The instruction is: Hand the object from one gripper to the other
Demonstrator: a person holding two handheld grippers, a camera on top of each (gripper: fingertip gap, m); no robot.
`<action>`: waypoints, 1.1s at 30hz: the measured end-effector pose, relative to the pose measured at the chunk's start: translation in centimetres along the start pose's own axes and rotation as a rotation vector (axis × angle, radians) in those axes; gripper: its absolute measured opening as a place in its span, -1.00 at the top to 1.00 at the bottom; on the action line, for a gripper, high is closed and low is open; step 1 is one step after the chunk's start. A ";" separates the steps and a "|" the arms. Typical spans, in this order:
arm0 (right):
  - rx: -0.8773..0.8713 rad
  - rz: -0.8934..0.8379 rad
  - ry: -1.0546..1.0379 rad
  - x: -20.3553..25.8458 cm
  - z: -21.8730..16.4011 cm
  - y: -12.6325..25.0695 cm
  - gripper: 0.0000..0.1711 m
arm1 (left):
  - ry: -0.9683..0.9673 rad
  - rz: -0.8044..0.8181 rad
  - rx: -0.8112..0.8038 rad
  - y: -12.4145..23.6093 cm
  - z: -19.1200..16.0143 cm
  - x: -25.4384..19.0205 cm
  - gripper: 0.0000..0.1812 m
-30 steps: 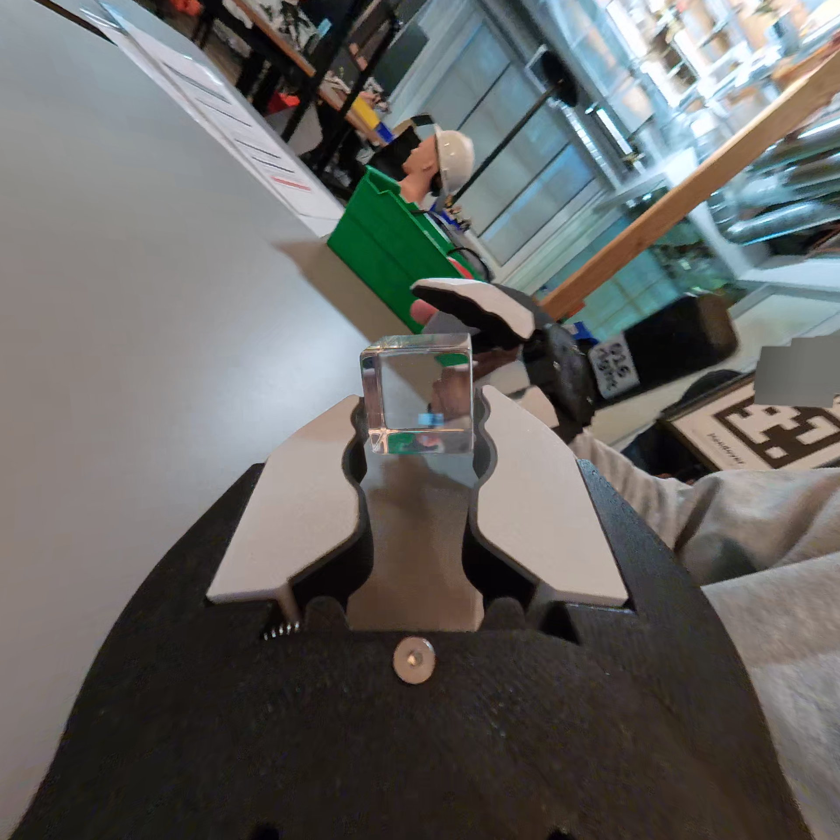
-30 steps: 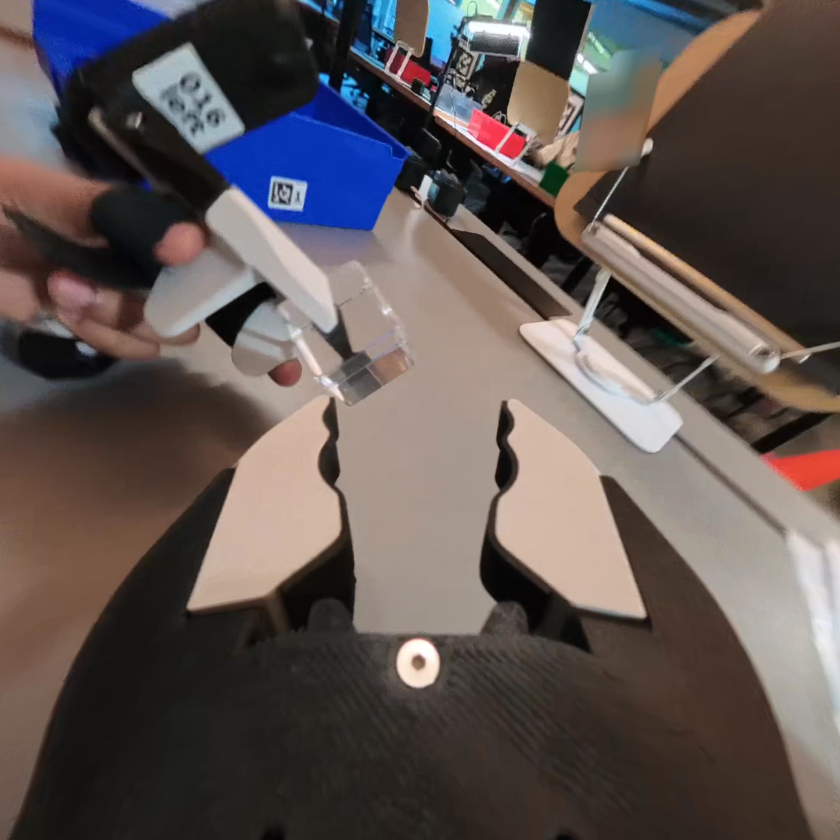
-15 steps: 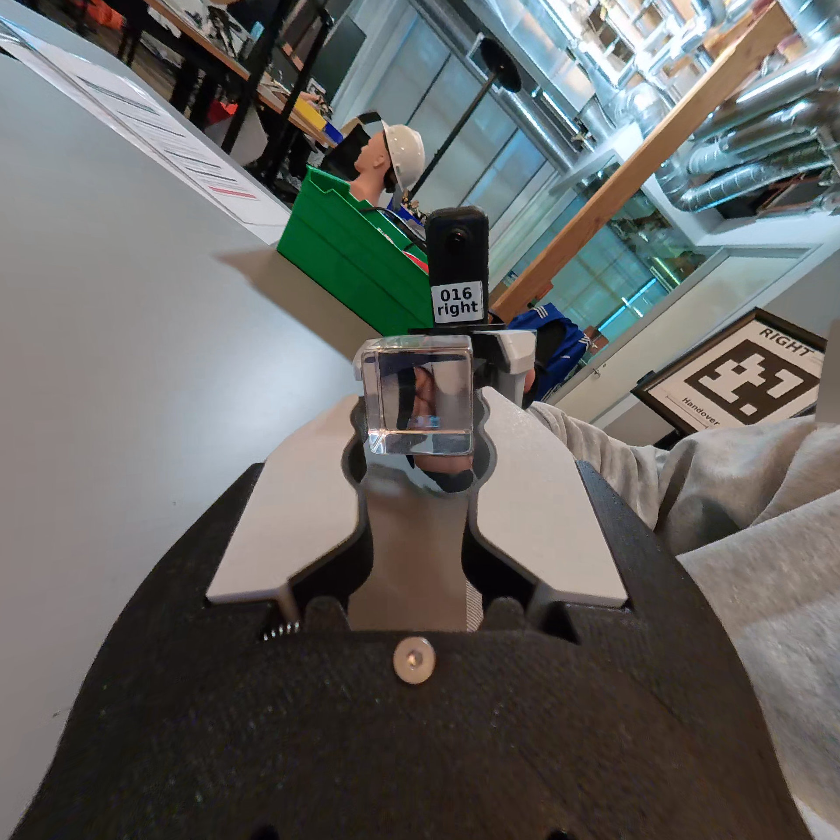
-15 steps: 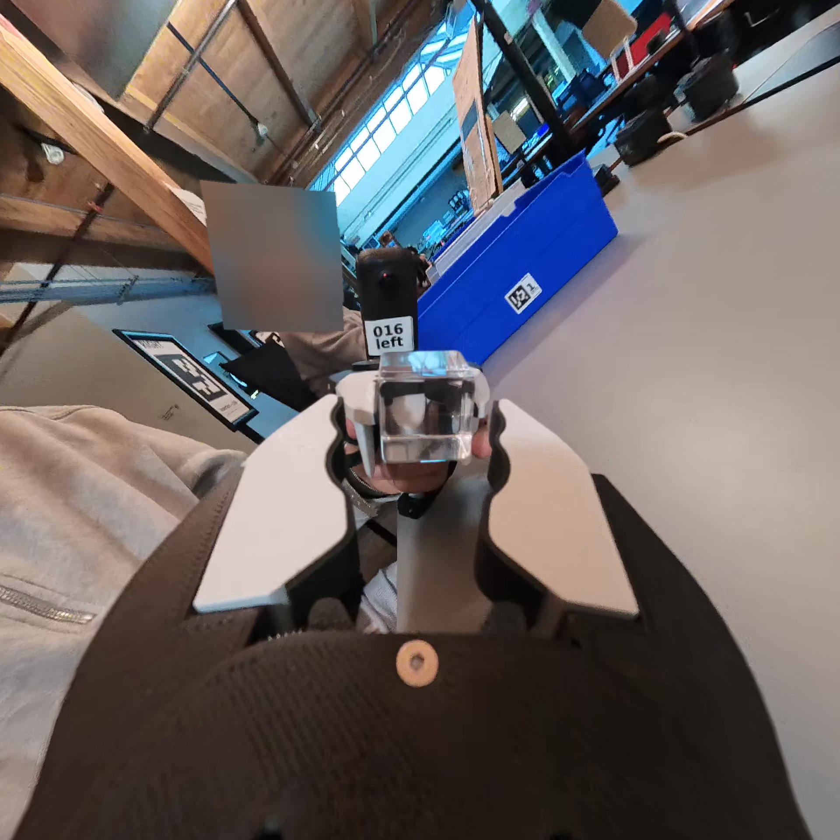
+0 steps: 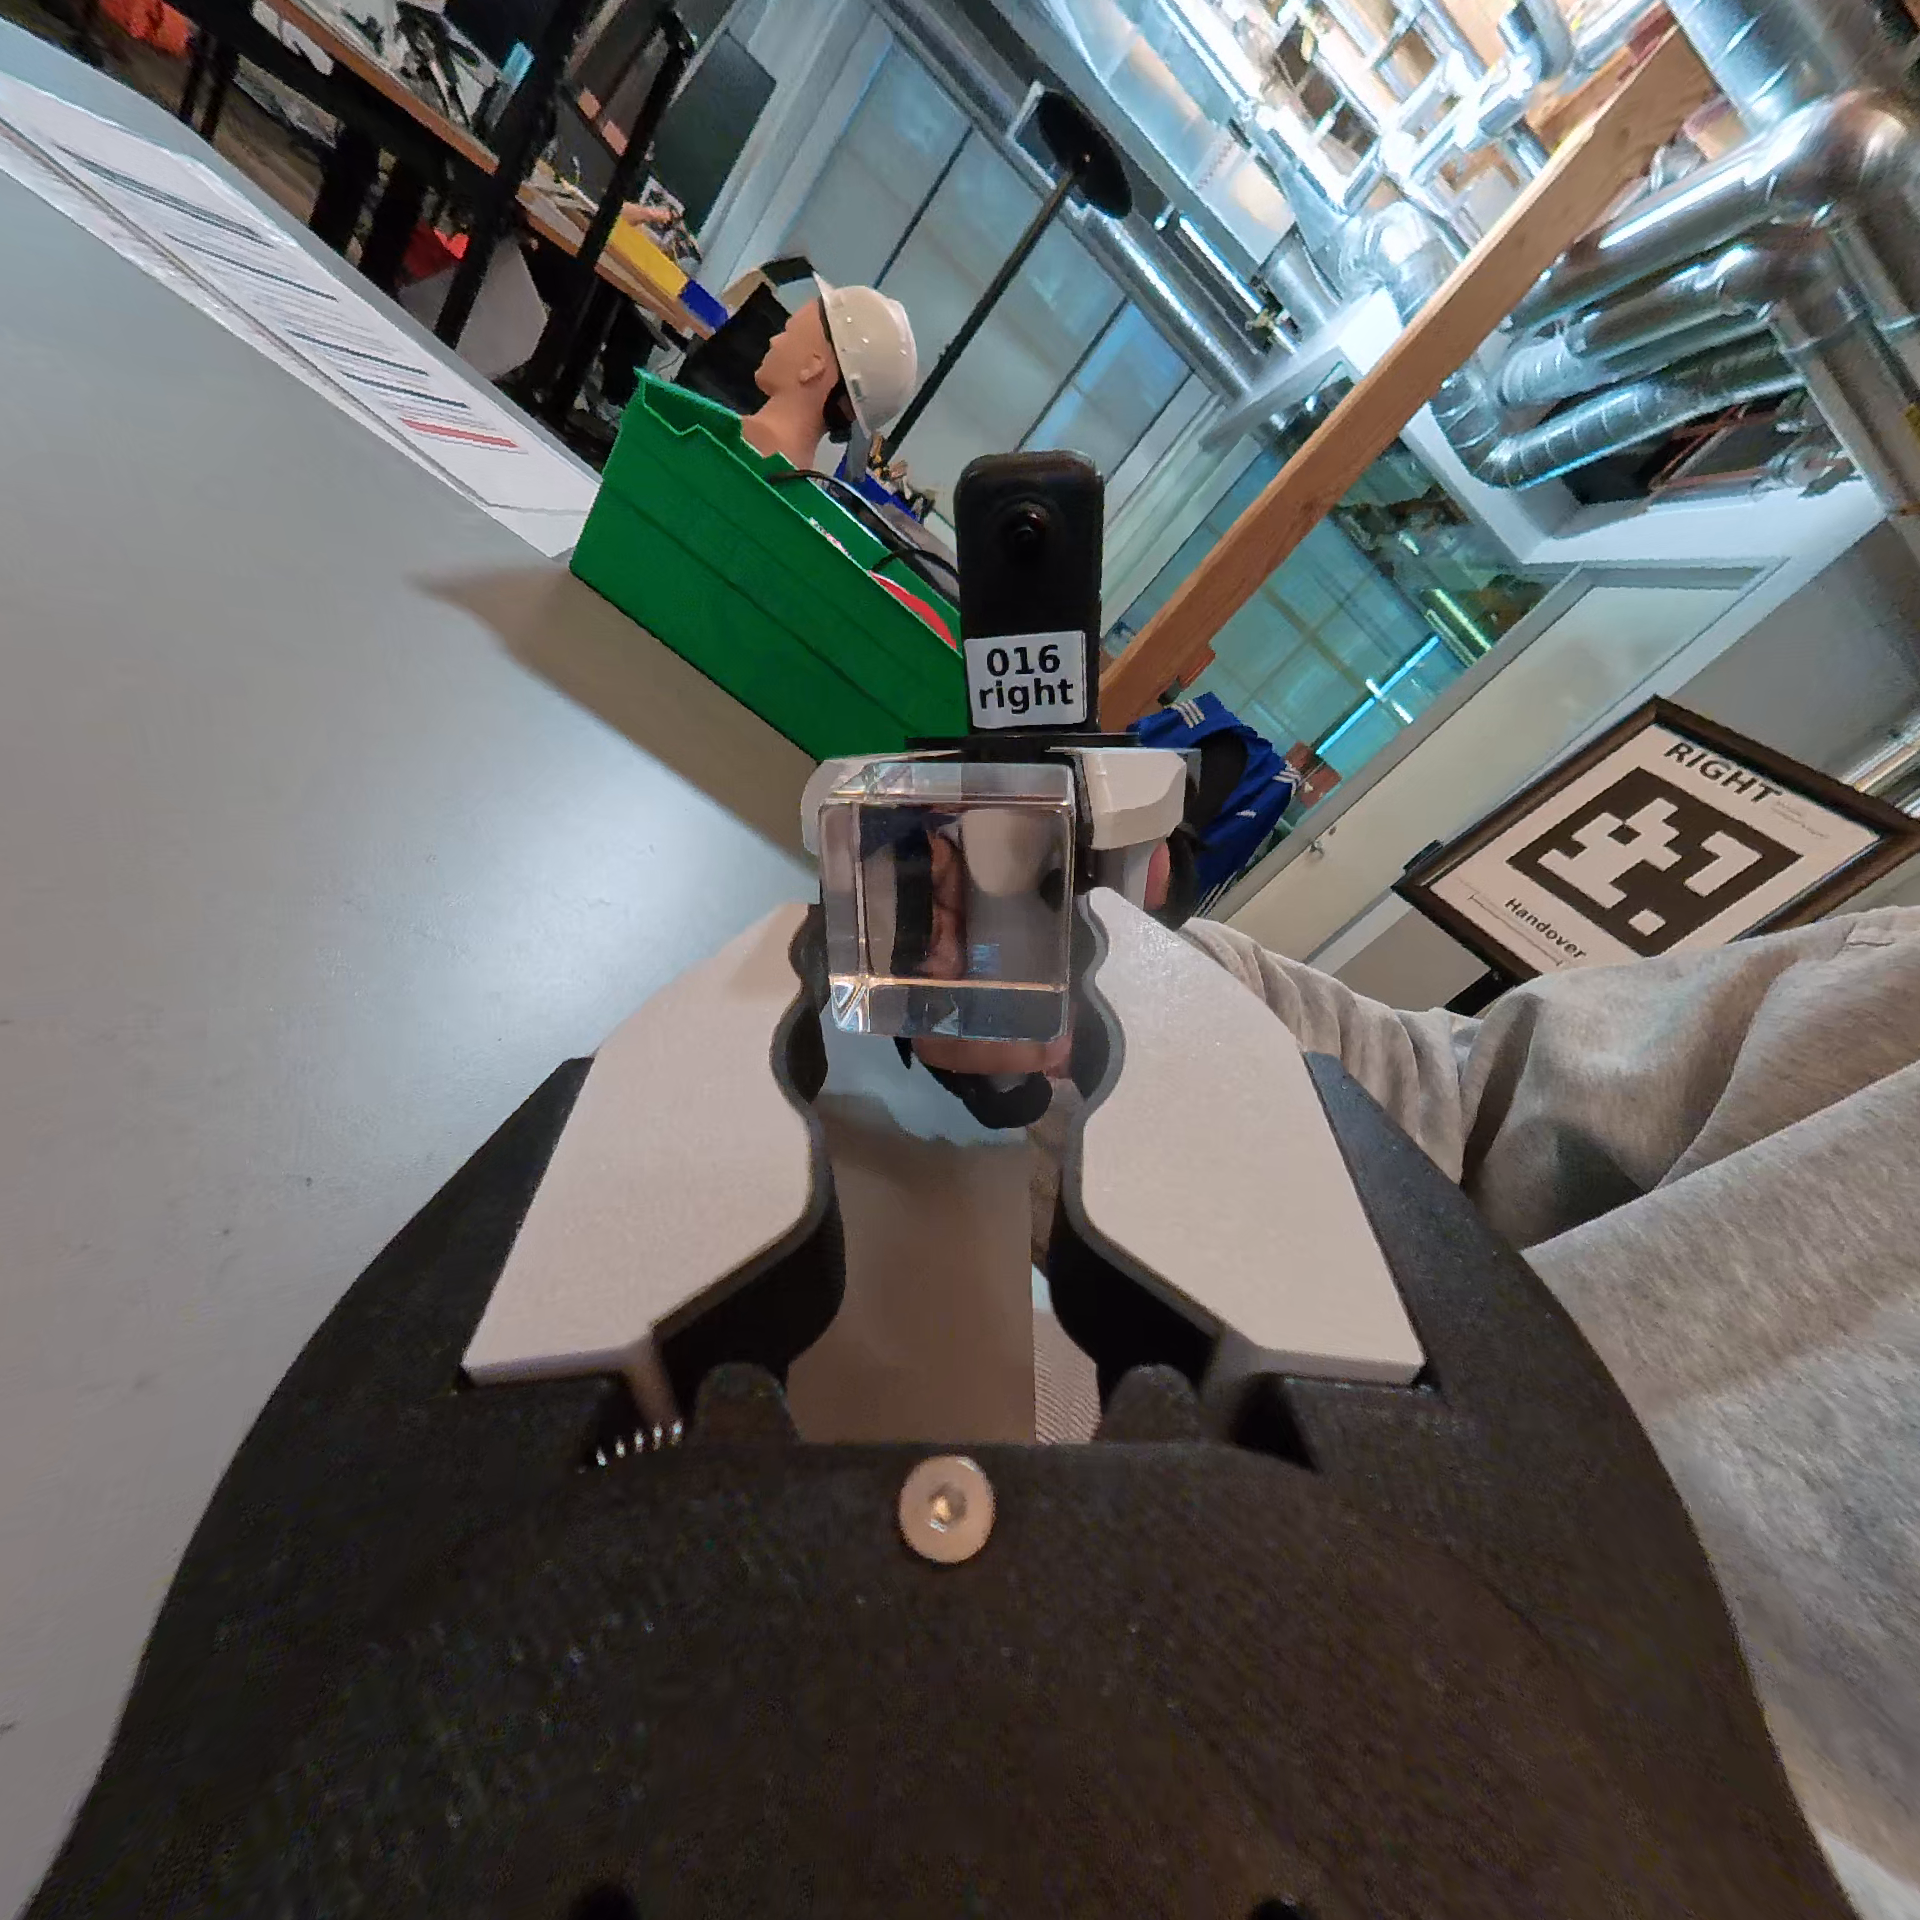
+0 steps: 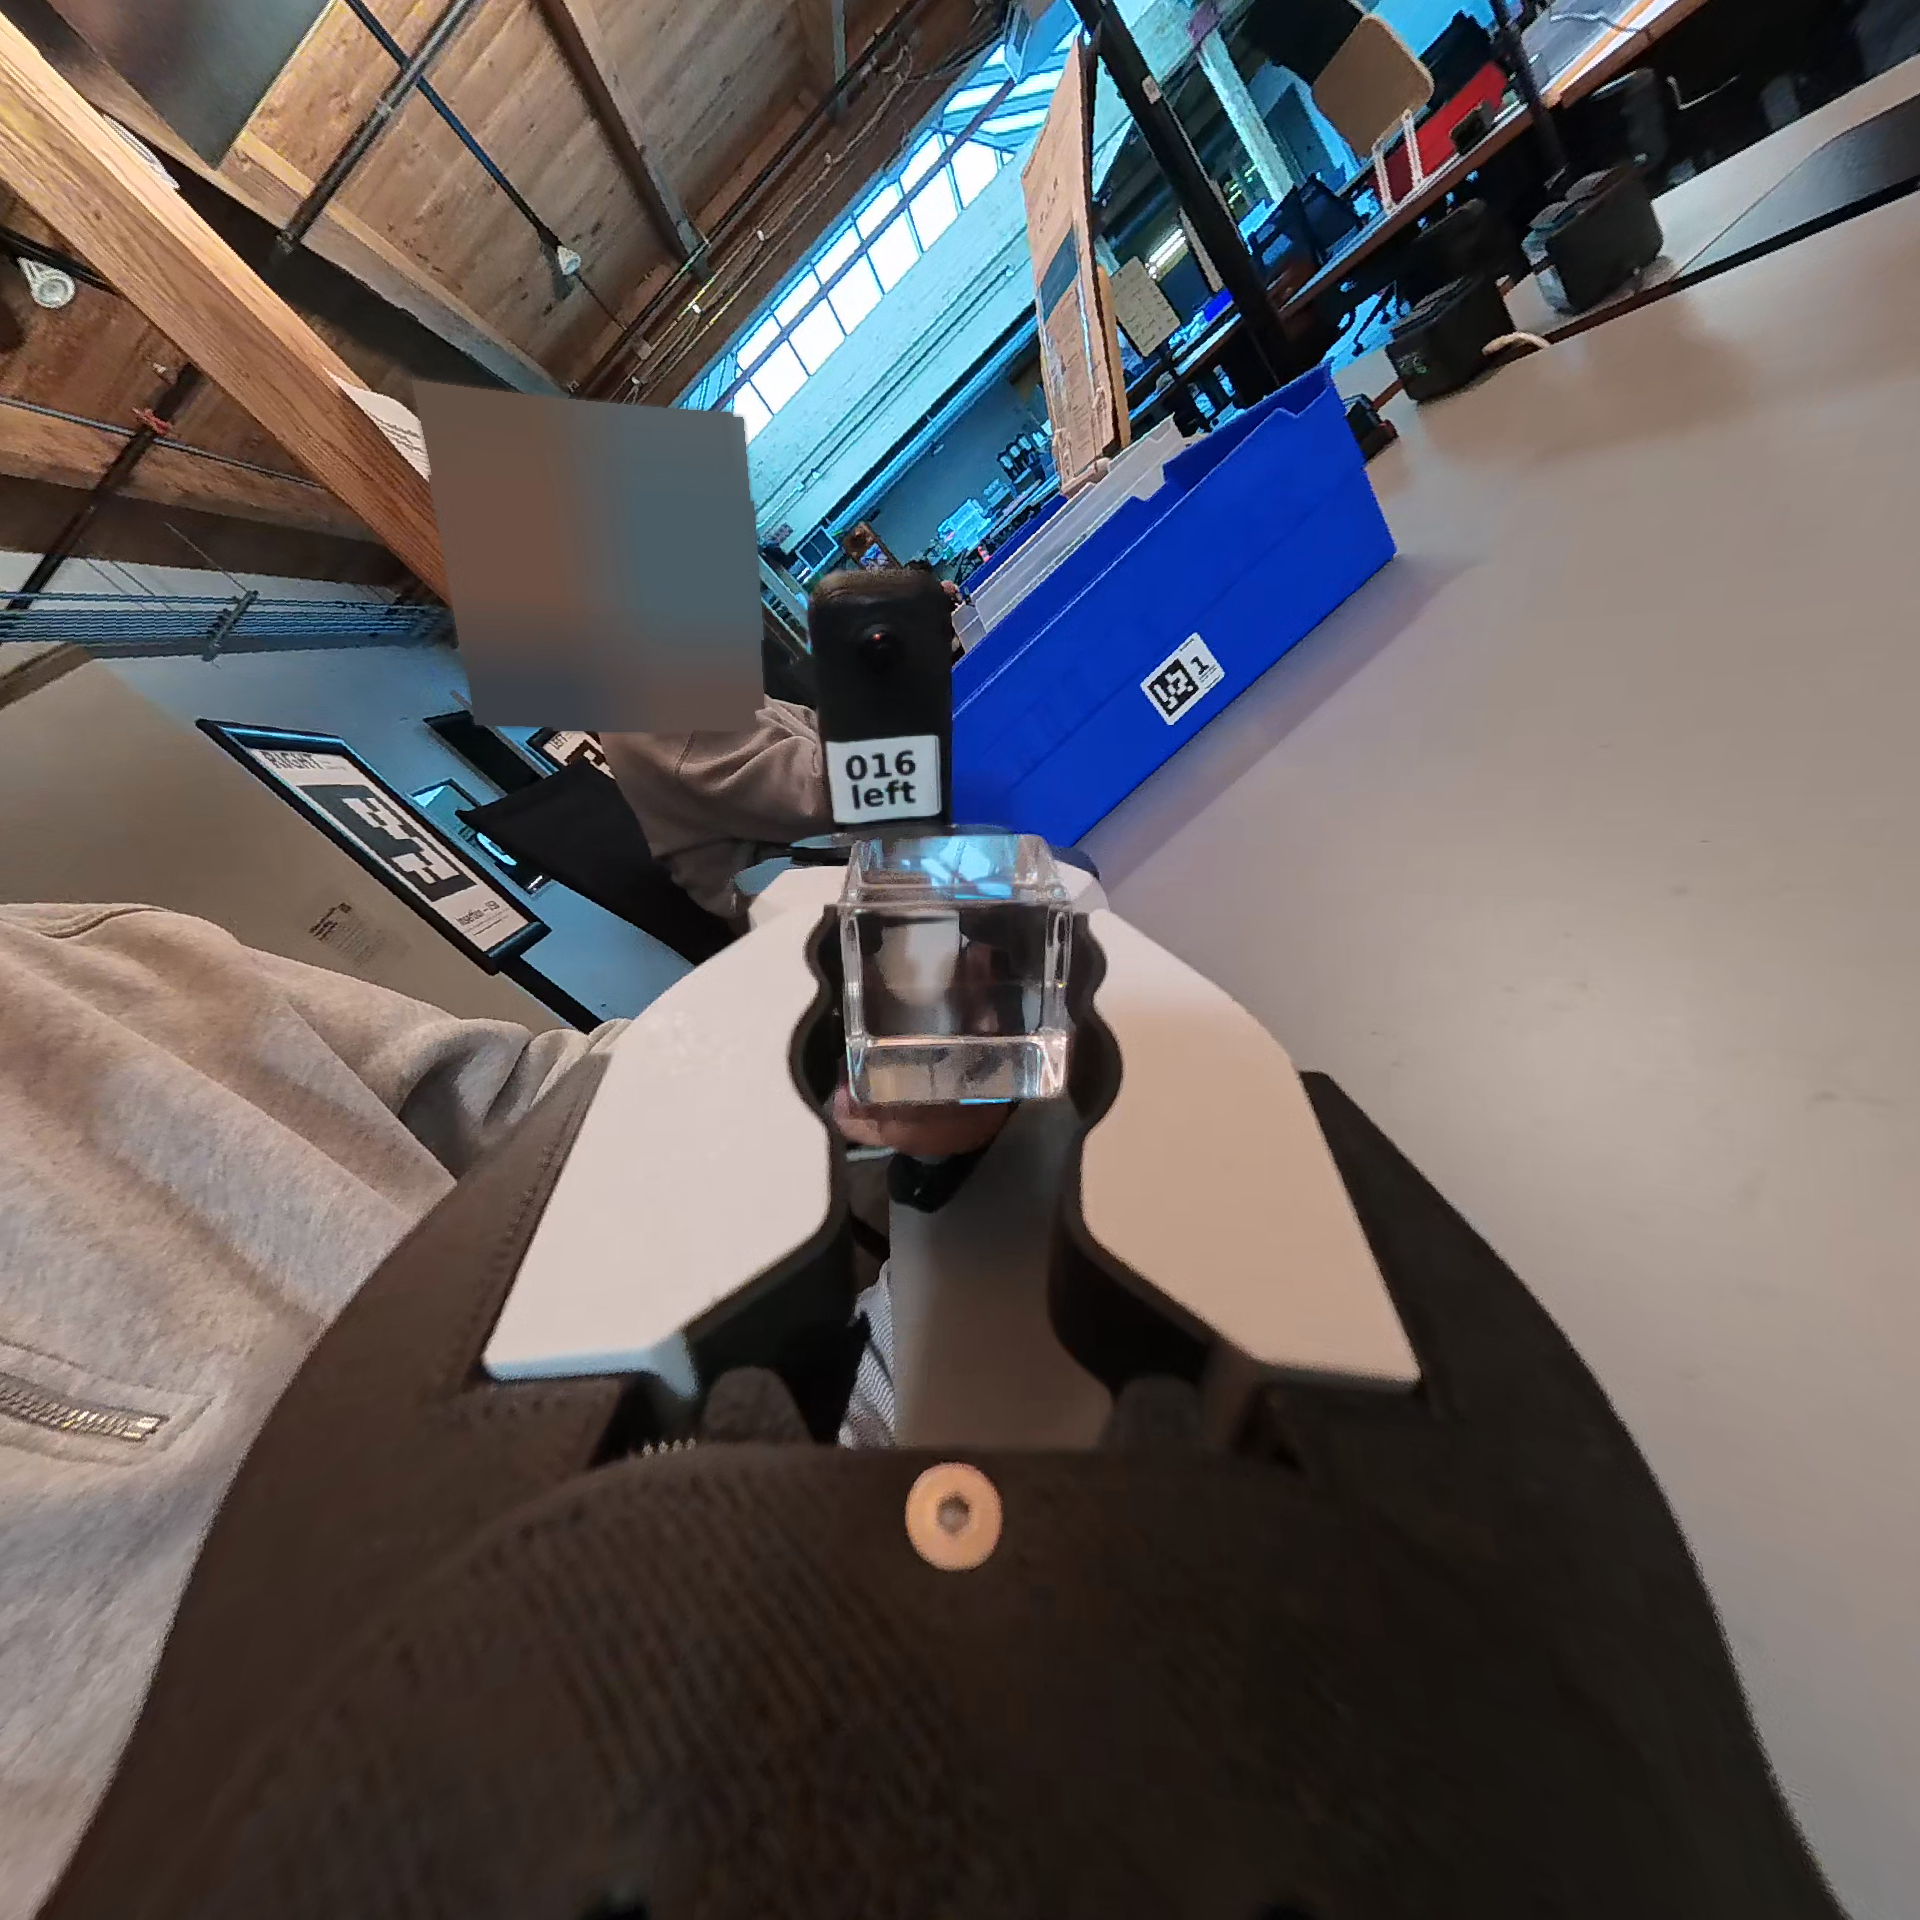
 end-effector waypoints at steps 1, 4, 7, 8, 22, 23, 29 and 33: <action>-0.005 -0.010 0.007 0.0 0.1 0.0 0.51 | 0.009 0.003 -0.009 0.0 0.0 0.1 0.52; -0.039 -0.021 0.025 0.3 1.2 0.7 0.51 | 0.026 0.042 -0.037 0.3 0.2 0.6 0.26; -0.124 -0.077 0.079 0.9 4.1 3.1 0.50 | 0.044 0.048 -0.062 0.6 0.5 1.0 0.21; -0.149 -0.105 0.118 1.4 5.3 4.2 0.50 | 0.050 0.044 -0.058 0.6 0.4 1.0 0.21; -0.048 -1.241 0.373 5.3 13.9 29.8 0.50 | 0.049 0.024 -0.008 -0.2 -0.3 1.0 0.31; -0.024 -1.250 0.298 4.5 13.2 30.9 0.50 | 0.055 0.022 -0.011 -0.2 -0.3 1.0 0.31; 0.223 -1.249 0.070 0.0 9.2 31.6 0.51 | 0.056 0.010 0.010 -0.8 -0.5 1.0 0.32; 0.373 -1.393 0.066 -1.6 8.0 31.5 0.50 | 0.038 0.013 0.030 -1.0 -0.7 0.8 0.32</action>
Point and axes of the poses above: each gripper's, where its closed fingertips meet, y back along the fingers, z out of its top, x = y × z across the jaws, the point moved 7 cm from there along y, back along the fingers, and after that the axes turned 2 degrees about z, right-handed, at the moved point
